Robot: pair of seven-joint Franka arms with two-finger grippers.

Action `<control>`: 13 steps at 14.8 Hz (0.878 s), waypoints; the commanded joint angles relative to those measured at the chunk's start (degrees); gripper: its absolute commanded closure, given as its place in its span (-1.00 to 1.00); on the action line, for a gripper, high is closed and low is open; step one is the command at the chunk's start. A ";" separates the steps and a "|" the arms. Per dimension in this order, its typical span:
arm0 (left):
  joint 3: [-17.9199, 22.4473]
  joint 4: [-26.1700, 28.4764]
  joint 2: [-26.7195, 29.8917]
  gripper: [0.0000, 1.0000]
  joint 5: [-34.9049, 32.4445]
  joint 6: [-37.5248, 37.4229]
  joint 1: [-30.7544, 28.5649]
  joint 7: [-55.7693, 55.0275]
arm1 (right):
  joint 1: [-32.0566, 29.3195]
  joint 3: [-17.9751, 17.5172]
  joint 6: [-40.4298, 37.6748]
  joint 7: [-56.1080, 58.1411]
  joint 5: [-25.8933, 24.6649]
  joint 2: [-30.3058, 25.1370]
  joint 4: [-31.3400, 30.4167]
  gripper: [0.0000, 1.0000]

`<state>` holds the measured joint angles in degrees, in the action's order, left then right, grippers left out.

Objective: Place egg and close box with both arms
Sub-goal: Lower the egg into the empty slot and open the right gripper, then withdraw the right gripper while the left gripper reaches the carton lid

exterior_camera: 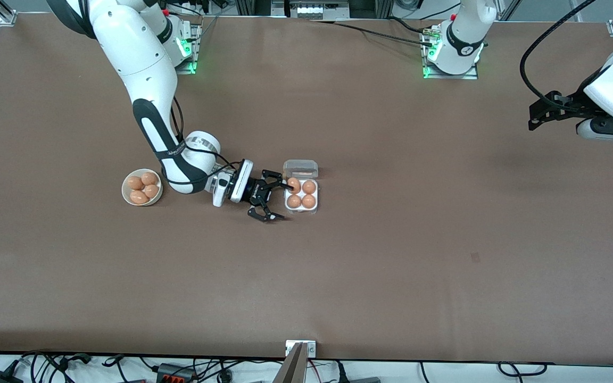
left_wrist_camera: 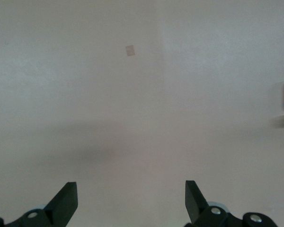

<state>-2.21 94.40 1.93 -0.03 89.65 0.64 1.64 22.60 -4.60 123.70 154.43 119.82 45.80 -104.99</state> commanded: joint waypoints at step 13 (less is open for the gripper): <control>-0.42 -2.46 -3.78 -0.54 -0.06 -6.06 0.85 3.99 | -0.01 0.56 20.69 -22.90 -11.15 -26.44 -10.22 -1.00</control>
<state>-2.55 94.36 -0.37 -0.03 84.83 0.95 3.89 22.65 -3.85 140.81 137.37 113.48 25.59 -110.68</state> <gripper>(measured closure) 0.022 0.000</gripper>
